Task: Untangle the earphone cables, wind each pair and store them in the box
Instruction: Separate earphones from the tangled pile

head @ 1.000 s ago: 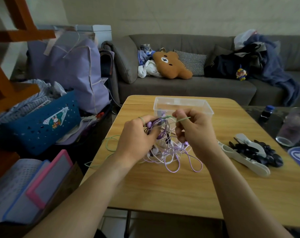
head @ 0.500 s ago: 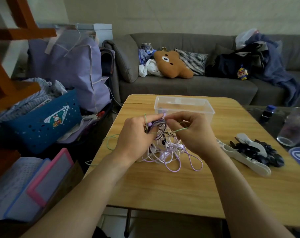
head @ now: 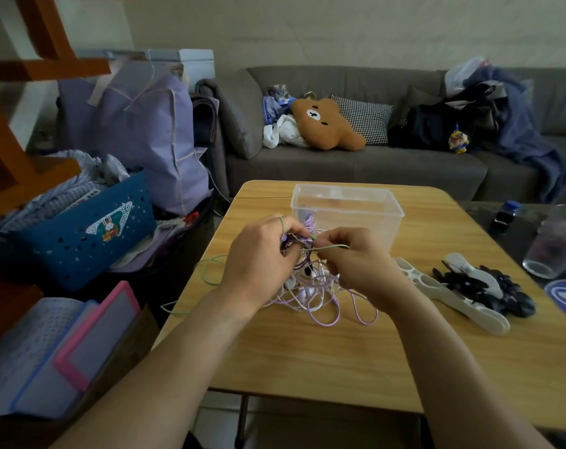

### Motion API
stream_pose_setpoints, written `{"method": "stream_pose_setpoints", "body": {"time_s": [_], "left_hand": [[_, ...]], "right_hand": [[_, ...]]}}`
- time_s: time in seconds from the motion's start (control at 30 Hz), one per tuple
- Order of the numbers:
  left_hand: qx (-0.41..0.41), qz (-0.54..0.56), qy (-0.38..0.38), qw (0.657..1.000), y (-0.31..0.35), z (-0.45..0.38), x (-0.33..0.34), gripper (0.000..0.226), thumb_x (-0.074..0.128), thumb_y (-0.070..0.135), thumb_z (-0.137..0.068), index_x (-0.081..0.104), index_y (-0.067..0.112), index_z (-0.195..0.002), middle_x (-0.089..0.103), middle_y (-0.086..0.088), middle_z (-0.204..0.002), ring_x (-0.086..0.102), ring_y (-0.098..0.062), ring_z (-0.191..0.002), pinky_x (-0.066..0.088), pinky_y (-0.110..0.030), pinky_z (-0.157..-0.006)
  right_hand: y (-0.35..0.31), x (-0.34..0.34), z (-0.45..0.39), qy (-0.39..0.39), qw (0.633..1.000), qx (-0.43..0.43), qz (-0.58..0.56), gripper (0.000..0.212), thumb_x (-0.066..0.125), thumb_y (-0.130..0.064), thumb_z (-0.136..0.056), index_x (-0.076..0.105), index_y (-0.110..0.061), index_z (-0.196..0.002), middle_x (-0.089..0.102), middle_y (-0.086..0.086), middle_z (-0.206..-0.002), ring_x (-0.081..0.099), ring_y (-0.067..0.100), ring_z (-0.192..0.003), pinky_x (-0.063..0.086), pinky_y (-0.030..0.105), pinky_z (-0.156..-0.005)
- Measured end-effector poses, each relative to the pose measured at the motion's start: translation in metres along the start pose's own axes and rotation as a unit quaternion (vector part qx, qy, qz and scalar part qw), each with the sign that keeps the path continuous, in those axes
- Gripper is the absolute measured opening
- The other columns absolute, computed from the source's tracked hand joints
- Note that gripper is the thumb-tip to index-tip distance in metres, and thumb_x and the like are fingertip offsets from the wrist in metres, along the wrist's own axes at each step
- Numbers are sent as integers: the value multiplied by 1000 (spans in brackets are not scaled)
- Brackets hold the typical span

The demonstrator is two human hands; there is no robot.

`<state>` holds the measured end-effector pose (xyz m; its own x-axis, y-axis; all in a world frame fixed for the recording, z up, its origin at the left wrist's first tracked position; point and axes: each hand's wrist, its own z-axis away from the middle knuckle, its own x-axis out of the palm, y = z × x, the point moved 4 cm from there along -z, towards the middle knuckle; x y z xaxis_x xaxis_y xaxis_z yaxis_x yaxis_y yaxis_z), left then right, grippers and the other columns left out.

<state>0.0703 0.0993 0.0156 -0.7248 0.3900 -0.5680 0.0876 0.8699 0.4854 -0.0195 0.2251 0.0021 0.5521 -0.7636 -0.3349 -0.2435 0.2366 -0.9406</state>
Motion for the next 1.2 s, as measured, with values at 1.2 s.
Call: {"method": "stream_pose_setpoints", "body": {"time_s": [1.2], "left_hand": [[-202, 265, -95, 938, -21, 3, 8, 28, 71, 3, -88, 66, 9, -115, 70, -5, -73, 61, -22, -48, 52, -27, -44]], "right_hand": [[1, 27, -1, 76, 993, 17, 84, 39, 48, -15, -100, 47, -18, -61, 48, 1, -53, 53, 29, -56, 42, 37, -54]]}}
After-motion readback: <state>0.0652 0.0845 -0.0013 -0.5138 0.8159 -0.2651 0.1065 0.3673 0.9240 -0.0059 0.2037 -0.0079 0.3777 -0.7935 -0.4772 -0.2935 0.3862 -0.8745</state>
